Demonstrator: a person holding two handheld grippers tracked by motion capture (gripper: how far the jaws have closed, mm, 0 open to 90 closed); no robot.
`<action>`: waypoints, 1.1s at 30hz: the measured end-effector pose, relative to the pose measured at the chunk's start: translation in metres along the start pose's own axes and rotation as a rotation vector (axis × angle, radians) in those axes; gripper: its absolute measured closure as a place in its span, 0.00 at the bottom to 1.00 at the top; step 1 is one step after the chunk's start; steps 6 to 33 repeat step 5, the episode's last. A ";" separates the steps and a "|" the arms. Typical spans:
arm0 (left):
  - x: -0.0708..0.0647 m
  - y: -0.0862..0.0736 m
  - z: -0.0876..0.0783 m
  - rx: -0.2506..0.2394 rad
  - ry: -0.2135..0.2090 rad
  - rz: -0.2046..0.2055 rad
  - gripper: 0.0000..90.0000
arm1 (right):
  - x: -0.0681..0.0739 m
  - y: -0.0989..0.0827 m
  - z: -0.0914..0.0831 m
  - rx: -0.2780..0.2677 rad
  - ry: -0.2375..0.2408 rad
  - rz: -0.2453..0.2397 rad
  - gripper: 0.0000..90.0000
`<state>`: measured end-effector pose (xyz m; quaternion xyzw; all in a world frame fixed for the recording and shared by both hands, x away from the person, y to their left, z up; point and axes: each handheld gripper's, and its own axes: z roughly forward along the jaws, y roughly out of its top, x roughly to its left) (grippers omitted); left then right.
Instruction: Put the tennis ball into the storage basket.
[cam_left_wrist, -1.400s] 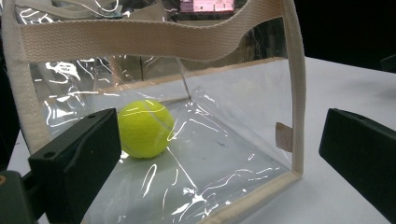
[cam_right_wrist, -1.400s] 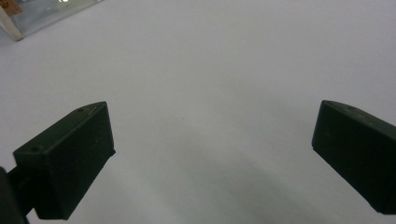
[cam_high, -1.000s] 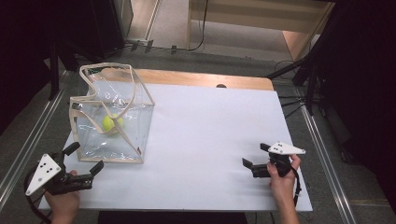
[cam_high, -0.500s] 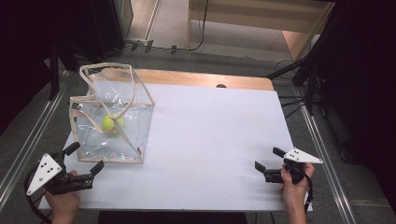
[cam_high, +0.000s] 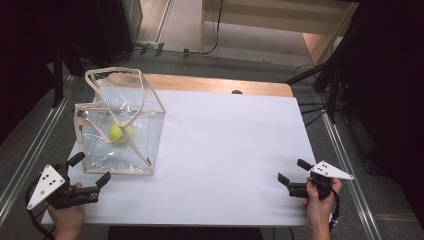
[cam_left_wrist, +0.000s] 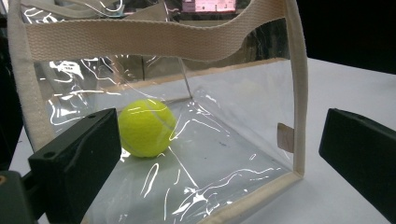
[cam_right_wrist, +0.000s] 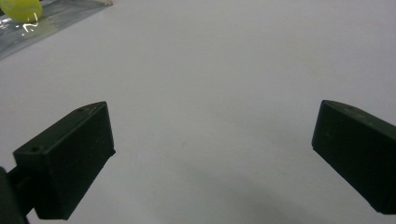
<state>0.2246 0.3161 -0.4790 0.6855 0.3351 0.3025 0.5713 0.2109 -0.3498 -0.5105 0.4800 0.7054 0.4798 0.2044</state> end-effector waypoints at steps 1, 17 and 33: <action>0.000 0.000 0.000 0.000 0.000 0.000 0.00 | 0.000 0.000 0.000 0.000 -0.001 0.004 0.00; 0.000 0.000 0.000 -0.001 -0.001 -0.001 0.00 | 0.000 0.000 0.004 0.015 -0.008 0.018 0.00; 0.000 0.000 0.000 -0.001 -0.001 -0.001 0.00 | 0.000 0.000 0.004 0.015 -0.008 0.018 0.00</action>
